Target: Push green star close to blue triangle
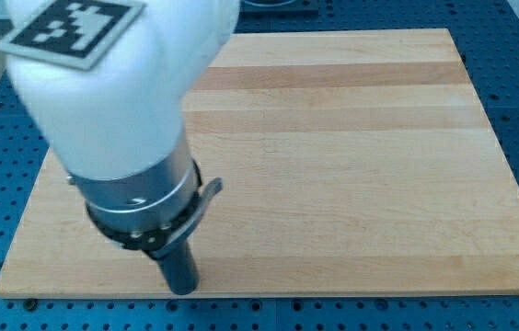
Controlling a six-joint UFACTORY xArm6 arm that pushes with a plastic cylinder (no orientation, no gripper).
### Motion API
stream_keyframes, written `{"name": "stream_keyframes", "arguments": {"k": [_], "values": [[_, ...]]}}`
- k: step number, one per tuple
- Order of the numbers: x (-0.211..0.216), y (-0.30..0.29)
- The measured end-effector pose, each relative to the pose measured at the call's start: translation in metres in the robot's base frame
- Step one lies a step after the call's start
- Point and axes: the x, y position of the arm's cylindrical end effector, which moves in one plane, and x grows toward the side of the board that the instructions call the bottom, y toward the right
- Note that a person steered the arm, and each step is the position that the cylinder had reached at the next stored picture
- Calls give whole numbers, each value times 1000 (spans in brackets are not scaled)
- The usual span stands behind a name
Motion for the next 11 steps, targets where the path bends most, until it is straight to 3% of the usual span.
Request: {"name": "stream_keyframes", "arguments": {"k": [2, 7, 11], "values": [[-19, -34], [-82, -44], [-162, 13]]}}
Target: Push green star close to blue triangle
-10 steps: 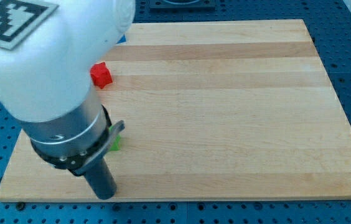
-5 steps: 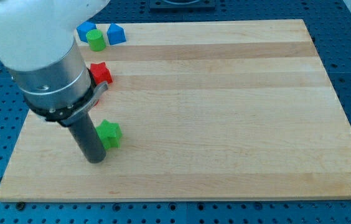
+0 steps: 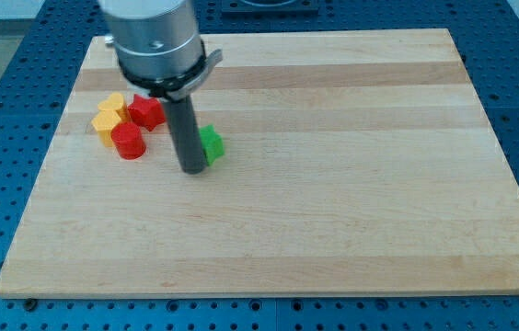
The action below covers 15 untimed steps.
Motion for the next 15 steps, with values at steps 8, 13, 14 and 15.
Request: {"name": "stream_keyframes", "arguments": {"k": [8, 13, 14, 15], "values": [[-123, 38], [-147, 7], [-151, -1], [-159, -10]]}}
